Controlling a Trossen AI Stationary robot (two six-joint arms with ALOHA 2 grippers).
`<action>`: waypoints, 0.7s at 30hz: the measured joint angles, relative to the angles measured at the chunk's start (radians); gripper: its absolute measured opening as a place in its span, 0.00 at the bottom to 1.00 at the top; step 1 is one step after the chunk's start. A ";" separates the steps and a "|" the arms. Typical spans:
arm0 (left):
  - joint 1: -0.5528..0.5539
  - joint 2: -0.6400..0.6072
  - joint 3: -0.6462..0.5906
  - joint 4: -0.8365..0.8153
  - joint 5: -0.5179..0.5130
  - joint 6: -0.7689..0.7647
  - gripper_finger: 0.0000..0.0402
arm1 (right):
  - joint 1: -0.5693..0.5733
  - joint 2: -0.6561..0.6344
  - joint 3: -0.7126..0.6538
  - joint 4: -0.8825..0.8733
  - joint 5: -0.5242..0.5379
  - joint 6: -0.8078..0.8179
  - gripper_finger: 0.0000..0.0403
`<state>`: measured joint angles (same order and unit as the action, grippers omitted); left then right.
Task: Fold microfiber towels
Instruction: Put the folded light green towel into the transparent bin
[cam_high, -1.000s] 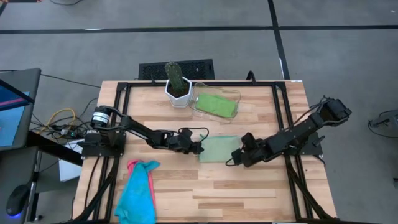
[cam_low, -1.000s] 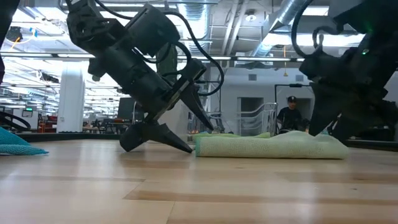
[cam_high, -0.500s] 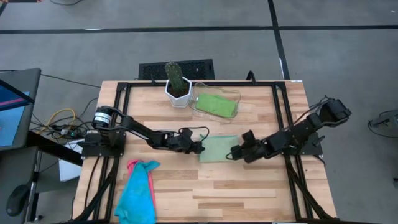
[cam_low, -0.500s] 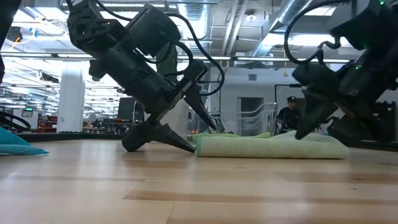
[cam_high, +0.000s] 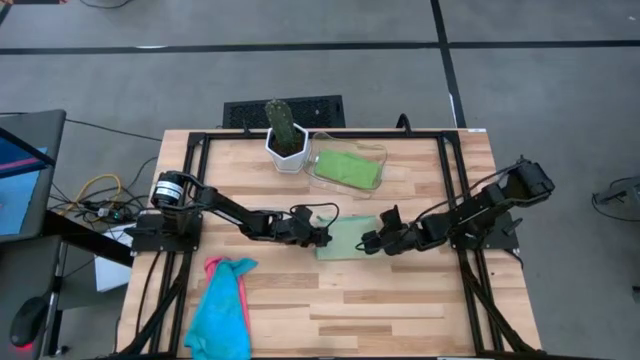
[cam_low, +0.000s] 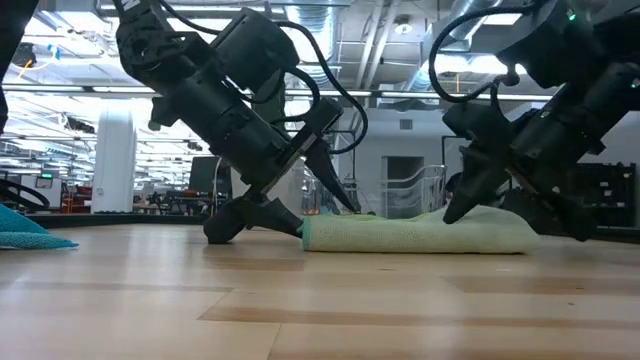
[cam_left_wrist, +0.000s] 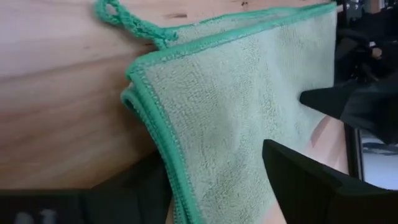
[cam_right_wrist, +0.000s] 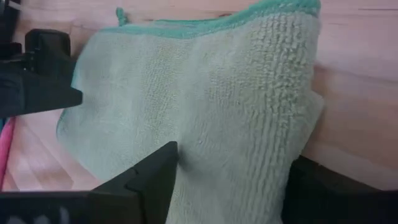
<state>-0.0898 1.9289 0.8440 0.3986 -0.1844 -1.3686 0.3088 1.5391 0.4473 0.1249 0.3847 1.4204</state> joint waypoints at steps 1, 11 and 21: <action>0.000 0.000 0.000 -0.004 0.000 0.013 0.52 | -0.004 0.001 0.000 0.000 -0.002 -0.005 0.58; 0.000 0.003 -0.003 0.050 -0.027 0.172 0.11 | -0.005 -0.006 -0.007 0.020 -0.025 -0.100 0.09; 0.030 -0.055 -0.006 0.053 -0.013 0.296 0.01 | -0.006 -0.092 0.064 -0.046 -0.038 -0.226 0.07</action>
<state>-0.0600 1.8740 0.8379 0.4512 -0.1972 -1.0731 0.3026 1.4469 0.5117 0.0786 0.3465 1.1945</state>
